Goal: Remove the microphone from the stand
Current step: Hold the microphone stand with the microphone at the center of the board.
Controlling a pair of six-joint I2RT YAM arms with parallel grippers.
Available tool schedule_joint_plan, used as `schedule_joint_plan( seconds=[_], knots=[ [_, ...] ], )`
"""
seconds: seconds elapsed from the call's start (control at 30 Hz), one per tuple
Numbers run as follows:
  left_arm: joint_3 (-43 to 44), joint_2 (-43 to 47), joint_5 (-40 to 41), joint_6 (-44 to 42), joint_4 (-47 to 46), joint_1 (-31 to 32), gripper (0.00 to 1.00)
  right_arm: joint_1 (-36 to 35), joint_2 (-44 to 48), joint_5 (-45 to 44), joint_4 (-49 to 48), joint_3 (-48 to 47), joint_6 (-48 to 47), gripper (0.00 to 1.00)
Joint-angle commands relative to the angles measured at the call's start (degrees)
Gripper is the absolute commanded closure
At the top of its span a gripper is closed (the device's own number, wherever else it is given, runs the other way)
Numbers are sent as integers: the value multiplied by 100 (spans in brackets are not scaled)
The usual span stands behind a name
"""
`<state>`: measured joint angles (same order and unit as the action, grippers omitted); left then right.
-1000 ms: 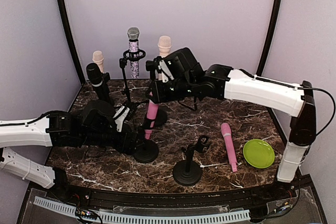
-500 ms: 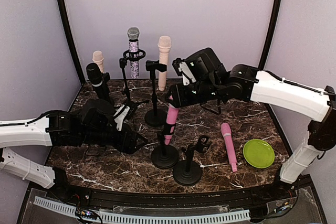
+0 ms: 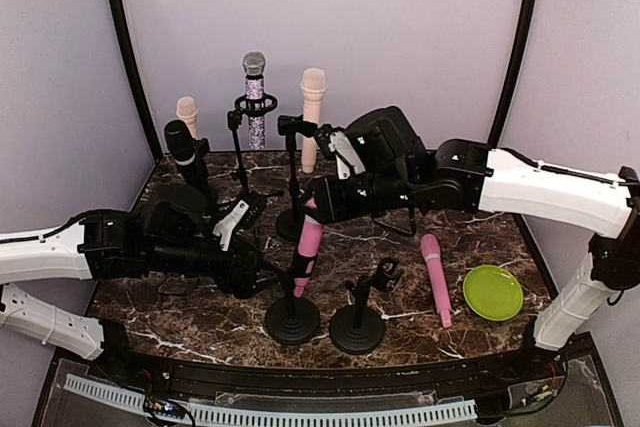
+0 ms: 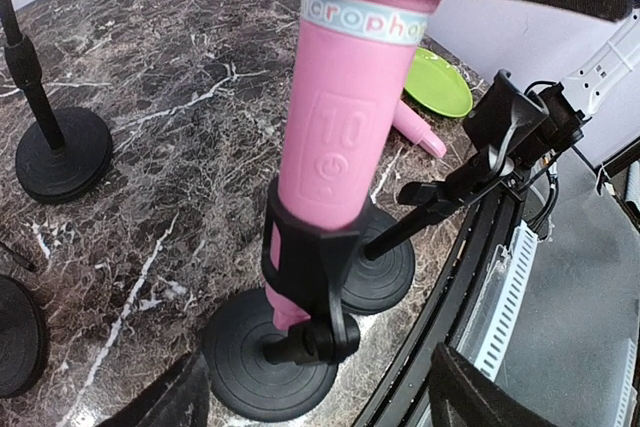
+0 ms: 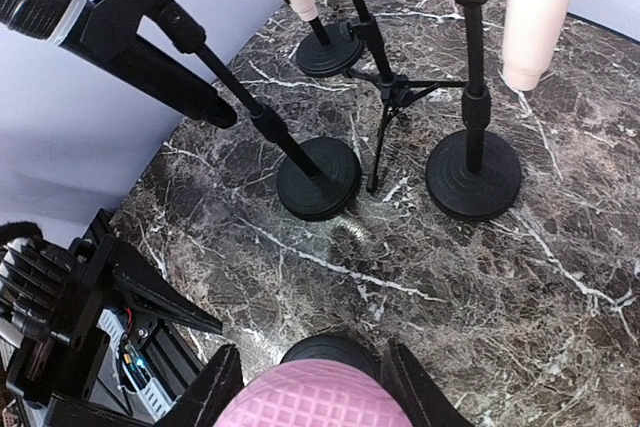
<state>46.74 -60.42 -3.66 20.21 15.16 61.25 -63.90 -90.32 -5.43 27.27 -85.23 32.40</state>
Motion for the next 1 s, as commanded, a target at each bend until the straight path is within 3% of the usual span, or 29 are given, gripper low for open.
schedule_joint_plan(
  seconds=[0.0, 0.3, 0.5, 0.57, 0.67, 0.87, 0.97],
  knots=[
    [-162, 344, 40, -244, 83, -26, 22, -279, 50, -136, -825, -174, 270, 84],
    [-424, 360, 145, -418, -24, -26, 21, -591, 28, -660, -841, 4, 520, 83],
    [-948, 528, 99, -728, -738, -13, 20, -690, -31, -866, -811, 5, 630, 83],
    [-1032, 577, 122, -781, -951, 14, 12, -726, -33, -1037, -705, -37, 647, 83],
    [-1091, 550, 270, -870, -1022, 171, 7, -753, -18, -1223, -566, -104, 671, 83],
    [-1075, 284, 904, -1026, -1109, 609, 7, -778, 73, -1393, -414, -126, 728, 83],
    [-1040, 122, 1025, -1027, -1103, 671, 13, -791, 94, -1446, -366, -125, 758, 83]
  ],
)
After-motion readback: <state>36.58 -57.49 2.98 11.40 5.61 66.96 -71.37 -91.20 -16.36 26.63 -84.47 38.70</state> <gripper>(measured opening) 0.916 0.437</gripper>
